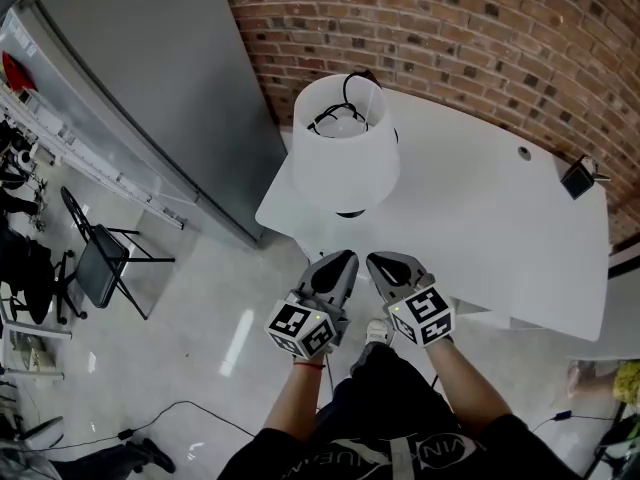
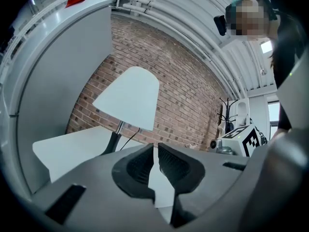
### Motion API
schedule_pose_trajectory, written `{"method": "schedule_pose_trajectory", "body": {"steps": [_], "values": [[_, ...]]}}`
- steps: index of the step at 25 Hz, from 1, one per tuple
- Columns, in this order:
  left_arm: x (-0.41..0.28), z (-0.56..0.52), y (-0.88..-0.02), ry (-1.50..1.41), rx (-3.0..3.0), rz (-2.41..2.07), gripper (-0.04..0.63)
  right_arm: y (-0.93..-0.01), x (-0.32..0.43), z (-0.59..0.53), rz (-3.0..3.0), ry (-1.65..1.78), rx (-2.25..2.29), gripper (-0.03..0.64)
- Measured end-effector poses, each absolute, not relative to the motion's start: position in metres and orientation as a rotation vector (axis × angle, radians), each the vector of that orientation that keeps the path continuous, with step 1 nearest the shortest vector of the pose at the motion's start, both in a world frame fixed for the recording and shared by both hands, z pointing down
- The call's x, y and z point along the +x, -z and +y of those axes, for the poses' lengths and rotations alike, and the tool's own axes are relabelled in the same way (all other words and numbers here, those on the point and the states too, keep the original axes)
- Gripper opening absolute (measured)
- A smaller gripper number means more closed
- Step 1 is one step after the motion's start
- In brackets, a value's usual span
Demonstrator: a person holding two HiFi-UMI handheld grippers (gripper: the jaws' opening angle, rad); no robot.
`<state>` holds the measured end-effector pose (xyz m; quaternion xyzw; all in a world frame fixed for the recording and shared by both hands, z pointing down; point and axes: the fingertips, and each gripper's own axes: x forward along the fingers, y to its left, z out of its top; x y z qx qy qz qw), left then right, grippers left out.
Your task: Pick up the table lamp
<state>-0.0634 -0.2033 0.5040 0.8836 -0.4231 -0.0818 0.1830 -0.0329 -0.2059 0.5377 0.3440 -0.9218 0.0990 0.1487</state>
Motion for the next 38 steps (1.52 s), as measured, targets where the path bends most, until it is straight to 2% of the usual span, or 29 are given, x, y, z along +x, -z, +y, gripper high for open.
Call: {"method": "schedule_pose_trajectory", "body": {"steps": [6, 19, 38], "values": [[-0.057, -0.230, -0.516, 0.349, 2.432, -1.101, 0.029, -0.560, -0.030, -0.222, -2.621, -0.303, 0.941, 0.003], [-0.057, -0.280, -0.511, 0.540, 2.467, -0.957, 0.164, -0.609, -0.021, -0.236, -2.547, -0.349, 0.869, 0.003], [-0.054, -0.293, -0.475, 0.925, 2.461, -0.574, 0.166, -0.627, -0.019, -0.244, -2.546, -0.387, 0.840, 0.003]]}}
